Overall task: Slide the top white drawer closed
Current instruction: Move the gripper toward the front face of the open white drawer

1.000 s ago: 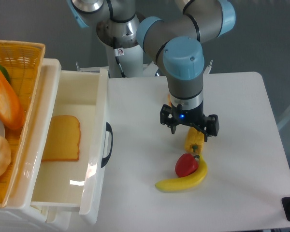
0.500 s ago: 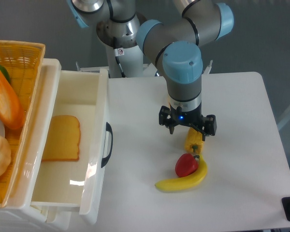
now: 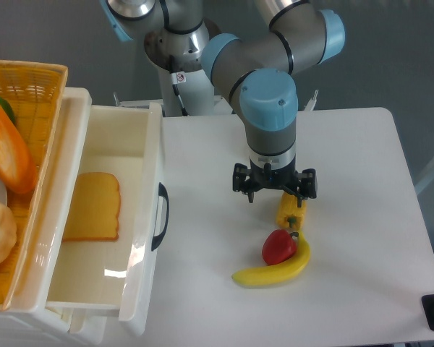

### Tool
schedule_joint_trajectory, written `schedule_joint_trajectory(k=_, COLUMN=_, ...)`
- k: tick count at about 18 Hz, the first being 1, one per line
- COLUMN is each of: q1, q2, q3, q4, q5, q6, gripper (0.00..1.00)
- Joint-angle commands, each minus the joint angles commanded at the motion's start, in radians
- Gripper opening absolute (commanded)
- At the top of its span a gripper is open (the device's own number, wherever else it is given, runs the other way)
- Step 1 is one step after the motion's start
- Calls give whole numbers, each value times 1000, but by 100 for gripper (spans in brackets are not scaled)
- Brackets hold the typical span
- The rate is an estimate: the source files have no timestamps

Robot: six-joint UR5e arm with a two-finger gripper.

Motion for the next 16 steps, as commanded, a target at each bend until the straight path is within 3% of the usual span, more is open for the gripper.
schedule_joint_trajectory(k=8, q1=-49, q2=-44, q3=-2, q4=-2, q5=-41, q6=-172, gripper=100)
schedule_joint_trajectory(k=16, q1=-68, q2=-72, q3=-2, q4=-6, q5=-162, q6=-198, gripper=100)
